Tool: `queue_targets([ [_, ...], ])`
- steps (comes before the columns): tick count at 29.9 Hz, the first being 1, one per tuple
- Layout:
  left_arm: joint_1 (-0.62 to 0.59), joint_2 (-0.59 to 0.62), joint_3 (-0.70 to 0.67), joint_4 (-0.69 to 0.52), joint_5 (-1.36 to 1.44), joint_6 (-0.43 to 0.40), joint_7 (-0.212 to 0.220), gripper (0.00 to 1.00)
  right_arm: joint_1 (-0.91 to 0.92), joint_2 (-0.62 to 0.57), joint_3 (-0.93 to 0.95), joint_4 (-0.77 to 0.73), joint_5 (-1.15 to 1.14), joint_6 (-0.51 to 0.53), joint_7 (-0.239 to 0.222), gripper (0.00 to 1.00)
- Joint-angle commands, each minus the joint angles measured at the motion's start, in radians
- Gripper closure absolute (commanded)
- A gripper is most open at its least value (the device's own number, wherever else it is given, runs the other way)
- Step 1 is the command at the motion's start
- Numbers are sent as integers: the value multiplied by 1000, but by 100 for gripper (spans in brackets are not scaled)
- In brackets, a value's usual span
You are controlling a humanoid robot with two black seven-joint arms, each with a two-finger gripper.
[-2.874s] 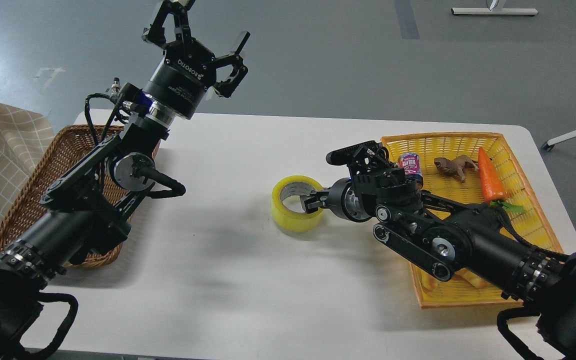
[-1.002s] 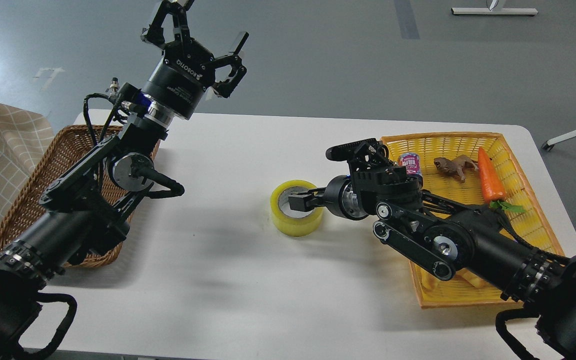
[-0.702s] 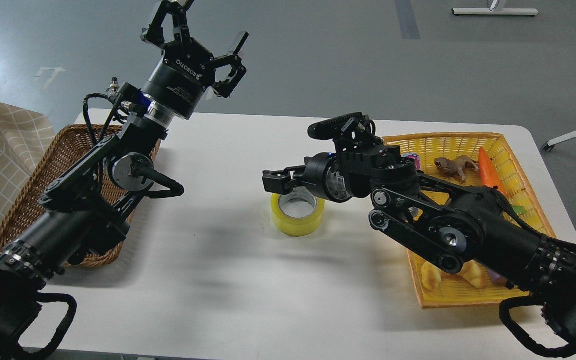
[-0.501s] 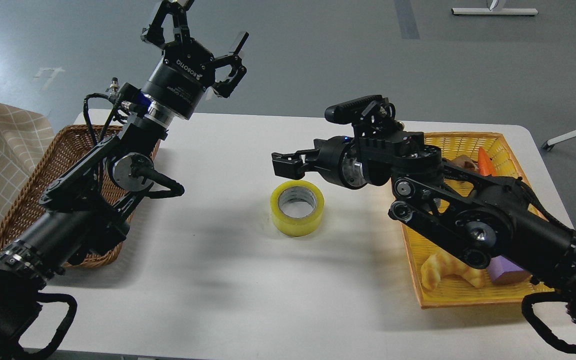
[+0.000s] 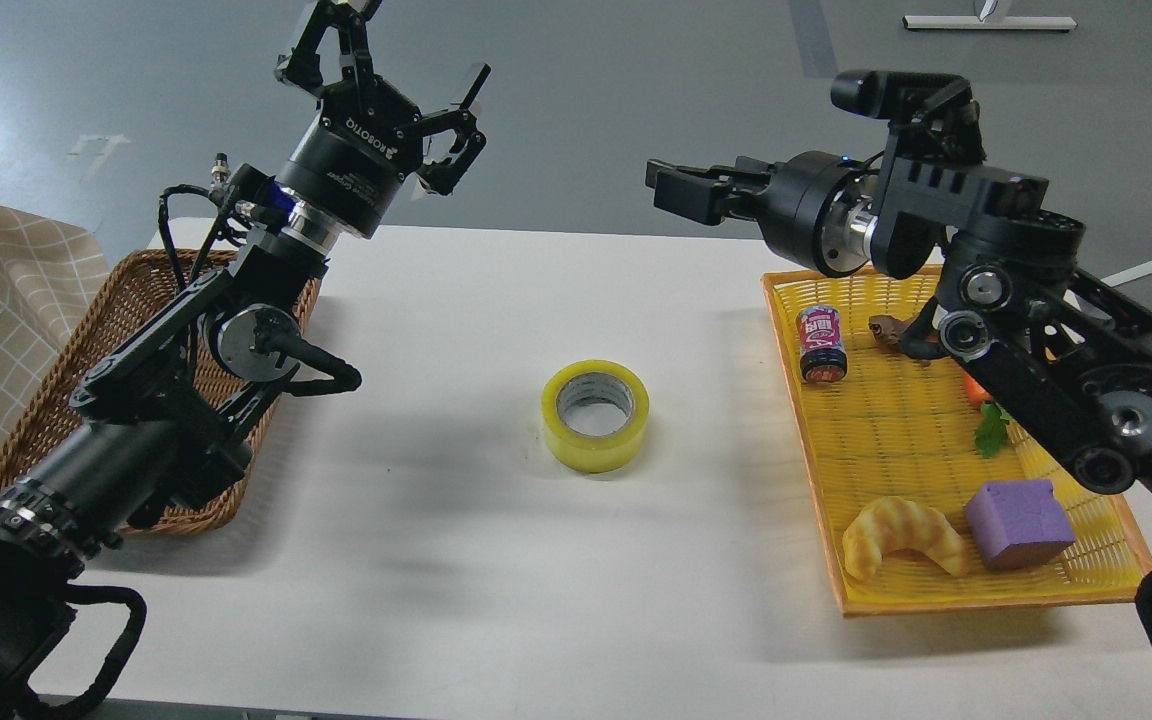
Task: Place and transfer tape with both arms
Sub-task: 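Release the tape roll and withdraw the right gripper upward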
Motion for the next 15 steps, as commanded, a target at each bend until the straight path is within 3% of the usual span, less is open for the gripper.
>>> queue_targets([
  [1,0,0,0,1,2,0,2,2,-38,-2,142,5,87,0,3,0],
  [15,0,20,0,5,2,0,2,2,-220,19,458,7,549,0,5,0],
])
